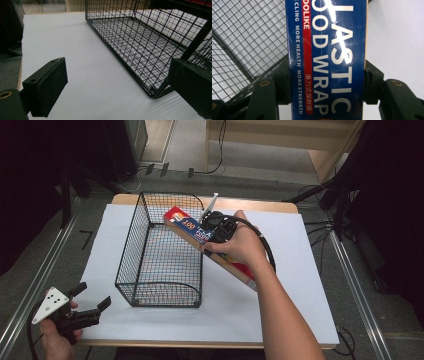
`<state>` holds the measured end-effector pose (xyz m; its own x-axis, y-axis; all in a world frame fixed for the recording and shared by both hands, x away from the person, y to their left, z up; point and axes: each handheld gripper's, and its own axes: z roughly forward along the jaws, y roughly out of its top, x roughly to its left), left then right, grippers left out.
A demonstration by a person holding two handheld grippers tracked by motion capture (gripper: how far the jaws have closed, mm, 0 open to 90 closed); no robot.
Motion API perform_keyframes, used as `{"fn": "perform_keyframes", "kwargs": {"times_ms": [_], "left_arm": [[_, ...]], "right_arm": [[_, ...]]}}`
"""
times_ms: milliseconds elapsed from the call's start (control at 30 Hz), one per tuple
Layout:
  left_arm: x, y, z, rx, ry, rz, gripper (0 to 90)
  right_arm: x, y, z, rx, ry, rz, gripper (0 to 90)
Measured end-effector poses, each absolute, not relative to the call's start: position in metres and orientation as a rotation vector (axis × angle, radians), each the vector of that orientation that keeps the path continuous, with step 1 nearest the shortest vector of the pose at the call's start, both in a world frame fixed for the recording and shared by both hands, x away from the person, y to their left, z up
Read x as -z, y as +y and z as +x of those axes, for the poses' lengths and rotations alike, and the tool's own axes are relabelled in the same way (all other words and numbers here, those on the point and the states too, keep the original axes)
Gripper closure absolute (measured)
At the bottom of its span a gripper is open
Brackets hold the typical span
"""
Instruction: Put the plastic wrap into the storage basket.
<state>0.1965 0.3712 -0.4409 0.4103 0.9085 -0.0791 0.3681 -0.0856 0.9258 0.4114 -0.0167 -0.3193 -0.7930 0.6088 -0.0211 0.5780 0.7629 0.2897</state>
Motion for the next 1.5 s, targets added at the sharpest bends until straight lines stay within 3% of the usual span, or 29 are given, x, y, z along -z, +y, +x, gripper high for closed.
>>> {"fn": "perform_keyframes", "kwargs": {"times_ms": [1500], "left_arm": [[0.442, 0.371, 0.198, -0.669, 1.138, 1.664, 3.5]], "right_arm": [[0.318, 0.057, 0.399, -0.429, 2.921, 0.830, 40.9]]}}
